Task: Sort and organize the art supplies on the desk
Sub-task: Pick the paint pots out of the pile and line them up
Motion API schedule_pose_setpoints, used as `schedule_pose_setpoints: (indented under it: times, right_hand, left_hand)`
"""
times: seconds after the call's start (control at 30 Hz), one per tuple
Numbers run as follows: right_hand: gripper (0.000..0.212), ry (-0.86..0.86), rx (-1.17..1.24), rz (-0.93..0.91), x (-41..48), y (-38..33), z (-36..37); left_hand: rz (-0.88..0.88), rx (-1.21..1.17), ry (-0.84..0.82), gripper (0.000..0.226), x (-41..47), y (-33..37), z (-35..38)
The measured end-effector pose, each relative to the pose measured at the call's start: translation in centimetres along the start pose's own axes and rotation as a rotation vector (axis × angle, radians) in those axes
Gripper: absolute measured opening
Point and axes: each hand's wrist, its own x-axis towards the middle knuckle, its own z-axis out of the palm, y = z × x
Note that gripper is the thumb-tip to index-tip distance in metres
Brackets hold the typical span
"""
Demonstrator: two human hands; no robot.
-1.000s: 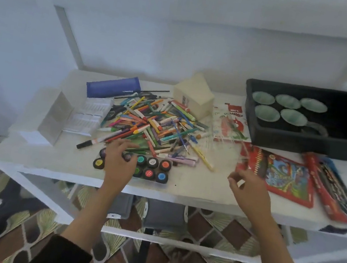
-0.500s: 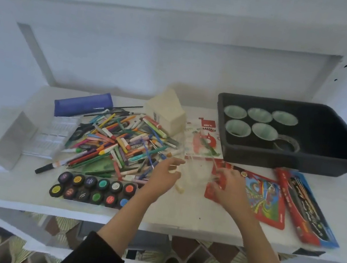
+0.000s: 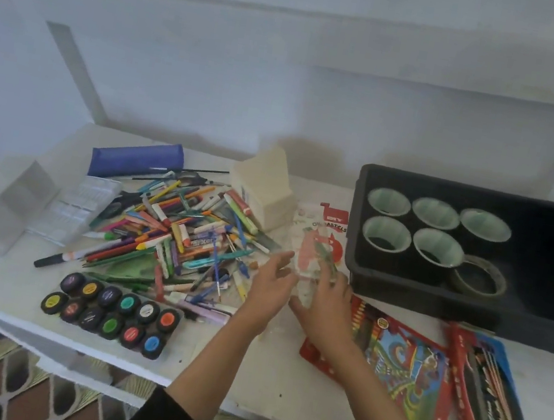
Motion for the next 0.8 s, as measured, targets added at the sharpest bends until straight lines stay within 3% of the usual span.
schedule_pose_setpoints:
  times: [0.2, 0.37, 0.47, 0.6, 0.67, 0.8]
  right_hand:
    - [0.083, -0.052, 0.11, -0.067, -0.2, 0.1, -0.5]
    - [0.083, -0.093, 0.312, -0.203, -1.6, -1.4, -1.7]
    - [0.083, -0.14, 0.323, -0.289, -2.6, -2.7, -2.5]
    - [0.091, -0.183, 0.258, -0.416, -4.0, -5.1, -2.3]
    - [0.093, -0.223, 0.201, -0.492, -4.8, -6.7, -1.1]
    - [0.094, -0.241, 0.118, -0.536, -6.6, -10.8, 2.5]
  left_hand:
    - [0.057, -0.027, 0.068, 0.035, 0.7, 1.3, -0.9]
    - [0.104, -0.072, 0.098, 0.043, 1.3, 2.3, -3.0]
    - [0.127, -0.169, 0.138, 0.05, 1.2, 2.9, -5.4]
    - [0.177, -0.31, 0.267, 0.043, 0.5, 2.9, -11.9]
    - [0.188, -0.26, 0.331, 0.038, -0.2, 2.3, -15.9]
    - [0.22, 0.102, 0.325, 0.029, -2.3, -0.5, -22.9]
